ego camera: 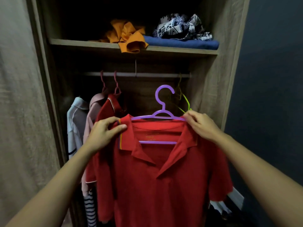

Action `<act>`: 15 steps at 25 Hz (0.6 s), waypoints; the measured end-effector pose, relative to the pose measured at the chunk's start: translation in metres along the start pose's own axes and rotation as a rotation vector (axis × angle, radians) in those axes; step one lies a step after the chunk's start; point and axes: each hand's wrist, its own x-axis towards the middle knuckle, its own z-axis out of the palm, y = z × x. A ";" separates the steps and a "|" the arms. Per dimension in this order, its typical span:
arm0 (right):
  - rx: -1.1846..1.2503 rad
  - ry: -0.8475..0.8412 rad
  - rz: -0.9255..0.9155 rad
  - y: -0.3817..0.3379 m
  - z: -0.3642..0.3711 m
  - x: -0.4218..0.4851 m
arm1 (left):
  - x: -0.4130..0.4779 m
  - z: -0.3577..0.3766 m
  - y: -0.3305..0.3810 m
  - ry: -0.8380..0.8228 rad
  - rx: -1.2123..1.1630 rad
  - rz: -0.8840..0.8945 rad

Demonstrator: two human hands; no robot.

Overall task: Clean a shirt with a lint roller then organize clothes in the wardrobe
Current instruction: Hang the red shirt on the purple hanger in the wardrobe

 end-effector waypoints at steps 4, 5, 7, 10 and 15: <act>0.118 -0.142 0.055 0.028 0.001 -0.005 | -0.003 -0.023 -0.015 0.101 0.008 -0.074; 0.053 -0.164 0.071 0.036 0.004 -0.007 | -0.004 -0.029 -0.017 0.112 -0.003 -0.100; -0.086 -0.104 0.095 0.039 0.013 -0.009 | -0.007 -0.036 -0.016 0.125 0.000 -0.128; -0.035 0.129 0.036 -0.005 0.032 -0.004 | -0.017 -0.032 0.001 0.196 0.149 -0.144; 0.800 -0.232 0.297 -0.122 0.073 0.006 | -0.033 -0.007 0.031 0.350 0.366 -0.095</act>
